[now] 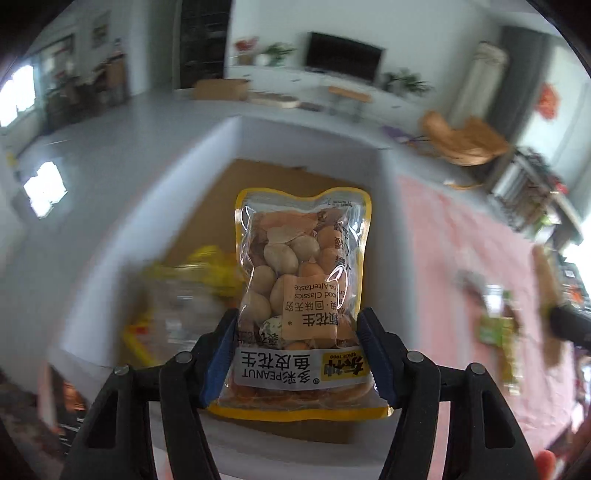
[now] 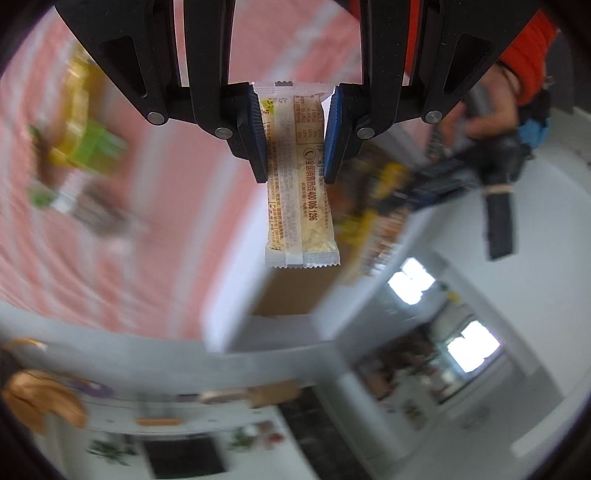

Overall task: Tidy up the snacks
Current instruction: 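Carry the peanut bag and wafer bar into the white box and open both tools, then move both tools back over the remaining snacks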

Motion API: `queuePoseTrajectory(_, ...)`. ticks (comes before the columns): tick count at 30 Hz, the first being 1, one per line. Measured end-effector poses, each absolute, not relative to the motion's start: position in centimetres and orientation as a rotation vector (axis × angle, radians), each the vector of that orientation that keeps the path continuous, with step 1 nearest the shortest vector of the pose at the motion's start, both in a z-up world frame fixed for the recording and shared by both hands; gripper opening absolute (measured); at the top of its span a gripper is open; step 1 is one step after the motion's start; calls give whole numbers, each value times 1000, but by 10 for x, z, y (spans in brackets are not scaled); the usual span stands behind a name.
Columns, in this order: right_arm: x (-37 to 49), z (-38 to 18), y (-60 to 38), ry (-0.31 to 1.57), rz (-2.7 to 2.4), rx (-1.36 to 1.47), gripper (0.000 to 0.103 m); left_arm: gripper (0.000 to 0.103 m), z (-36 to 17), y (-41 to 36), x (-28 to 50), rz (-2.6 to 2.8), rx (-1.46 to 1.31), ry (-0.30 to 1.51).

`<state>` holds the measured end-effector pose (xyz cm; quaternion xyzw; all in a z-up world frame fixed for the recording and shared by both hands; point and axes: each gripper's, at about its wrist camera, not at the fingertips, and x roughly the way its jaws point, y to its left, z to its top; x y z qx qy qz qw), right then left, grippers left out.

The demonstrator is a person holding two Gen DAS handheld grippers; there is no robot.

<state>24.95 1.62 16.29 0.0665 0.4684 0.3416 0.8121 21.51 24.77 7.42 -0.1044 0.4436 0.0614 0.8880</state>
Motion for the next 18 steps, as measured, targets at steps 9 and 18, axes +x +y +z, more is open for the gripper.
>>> queuePoseTrajectory(9,256,137,63,958,752,187,80,90,54,284,173,255,-304,872)
queuePoseTrajectory(18,212,58,-147,934,304,-88,80,95,85,134,116,-162,-187,816)
